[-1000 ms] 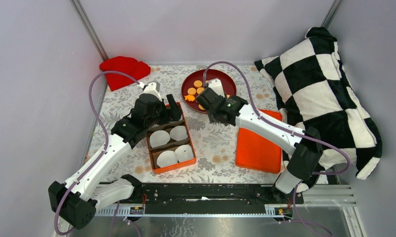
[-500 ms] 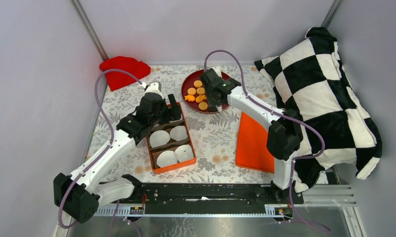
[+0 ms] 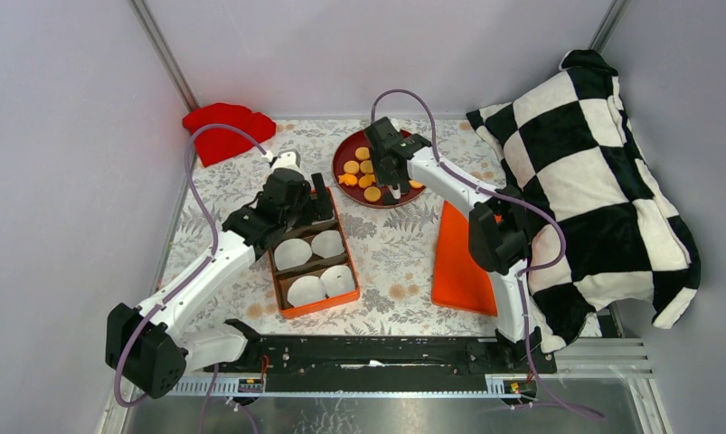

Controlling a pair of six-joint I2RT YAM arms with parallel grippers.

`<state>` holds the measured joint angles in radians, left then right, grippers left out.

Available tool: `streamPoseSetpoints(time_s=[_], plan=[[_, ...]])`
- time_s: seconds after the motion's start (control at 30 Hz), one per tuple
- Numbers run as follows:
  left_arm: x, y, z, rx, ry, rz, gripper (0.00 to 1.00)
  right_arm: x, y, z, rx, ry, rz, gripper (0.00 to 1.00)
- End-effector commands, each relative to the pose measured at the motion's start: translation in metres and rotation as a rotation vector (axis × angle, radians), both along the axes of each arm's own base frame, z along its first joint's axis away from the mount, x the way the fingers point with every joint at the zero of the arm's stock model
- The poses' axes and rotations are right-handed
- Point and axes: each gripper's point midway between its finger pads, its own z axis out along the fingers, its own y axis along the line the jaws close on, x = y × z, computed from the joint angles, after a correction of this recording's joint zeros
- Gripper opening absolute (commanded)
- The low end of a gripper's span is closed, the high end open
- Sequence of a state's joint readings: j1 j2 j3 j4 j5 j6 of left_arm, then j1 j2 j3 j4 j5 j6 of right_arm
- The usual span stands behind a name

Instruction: Pack the cookies

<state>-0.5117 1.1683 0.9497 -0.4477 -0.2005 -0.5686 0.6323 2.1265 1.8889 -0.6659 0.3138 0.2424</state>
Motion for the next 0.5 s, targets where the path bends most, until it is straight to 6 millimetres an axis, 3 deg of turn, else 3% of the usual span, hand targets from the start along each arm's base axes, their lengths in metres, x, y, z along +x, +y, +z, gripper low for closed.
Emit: streamPoseSetpoints(time_s=[0.0, 0.37, 0.47], plan=[[0.01, -0.001, 0.014, 0.002, -0.067, 0.008, 0.93, 0.009, 0.009, 0.019, 0.04, -0.045, 0.014, 0.51], [0.01, -0.006, 0.011, -0.018, -0.056, -0.001, 0.93, 0.025, 0.002, 0.0, 0.044, 0.0, -0.028, 0.49], [0.008, -0.005, 0.01, -0.02, -0.051, 0.001, 0.93, 0.028, 0.0, -0.006, 0.037, 0.021, -0.029, 0.43]])
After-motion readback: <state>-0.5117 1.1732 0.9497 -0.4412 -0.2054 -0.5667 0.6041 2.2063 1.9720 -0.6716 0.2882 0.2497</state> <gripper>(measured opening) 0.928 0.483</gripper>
